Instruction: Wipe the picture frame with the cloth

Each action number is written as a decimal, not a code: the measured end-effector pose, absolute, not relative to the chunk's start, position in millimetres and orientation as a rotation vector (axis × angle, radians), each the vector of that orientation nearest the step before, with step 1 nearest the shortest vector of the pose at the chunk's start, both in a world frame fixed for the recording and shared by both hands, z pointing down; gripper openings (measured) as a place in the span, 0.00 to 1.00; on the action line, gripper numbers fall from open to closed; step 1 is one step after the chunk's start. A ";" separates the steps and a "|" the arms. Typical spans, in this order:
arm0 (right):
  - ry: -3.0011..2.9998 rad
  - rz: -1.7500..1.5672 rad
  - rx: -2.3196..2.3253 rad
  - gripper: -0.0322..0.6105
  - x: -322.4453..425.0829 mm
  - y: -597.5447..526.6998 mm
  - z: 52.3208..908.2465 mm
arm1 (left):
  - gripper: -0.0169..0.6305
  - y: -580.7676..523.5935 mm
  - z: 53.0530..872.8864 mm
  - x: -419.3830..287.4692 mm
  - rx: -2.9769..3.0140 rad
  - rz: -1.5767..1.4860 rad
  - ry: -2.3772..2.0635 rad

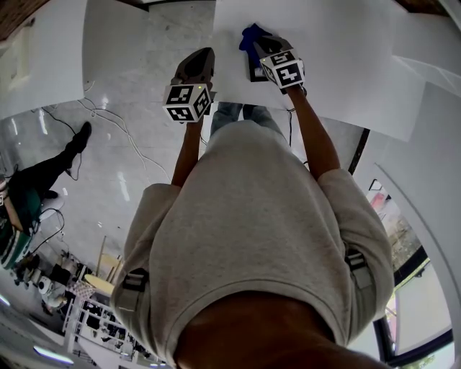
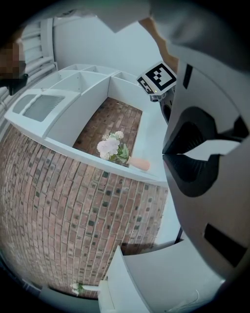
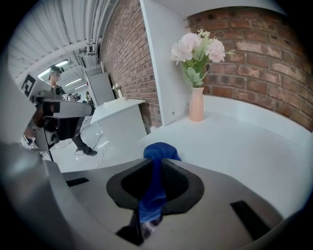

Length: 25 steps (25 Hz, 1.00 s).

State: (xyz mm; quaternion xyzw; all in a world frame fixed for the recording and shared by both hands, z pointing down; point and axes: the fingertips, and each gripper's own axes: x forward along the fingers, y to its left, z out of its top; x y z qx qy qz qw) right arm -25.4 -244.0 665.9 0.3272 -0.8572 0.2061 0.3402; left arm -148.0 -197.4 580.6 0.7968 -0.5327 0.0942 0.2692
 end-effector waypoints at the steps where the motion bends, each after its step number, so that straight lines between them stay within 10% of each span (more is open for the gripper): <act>1: -2.231 0.532 0.851 0.15 -25.5 -243.9 665.0 | 0.05 -198.7 580.3 -148.5 2.149 0.253 -1.436; 25: -2.230 0.528 0.774 0.15 -11.5 -183.8 653.4 | 0.05 -202.1 578.7 -136.4 2.168 0.248 -1.414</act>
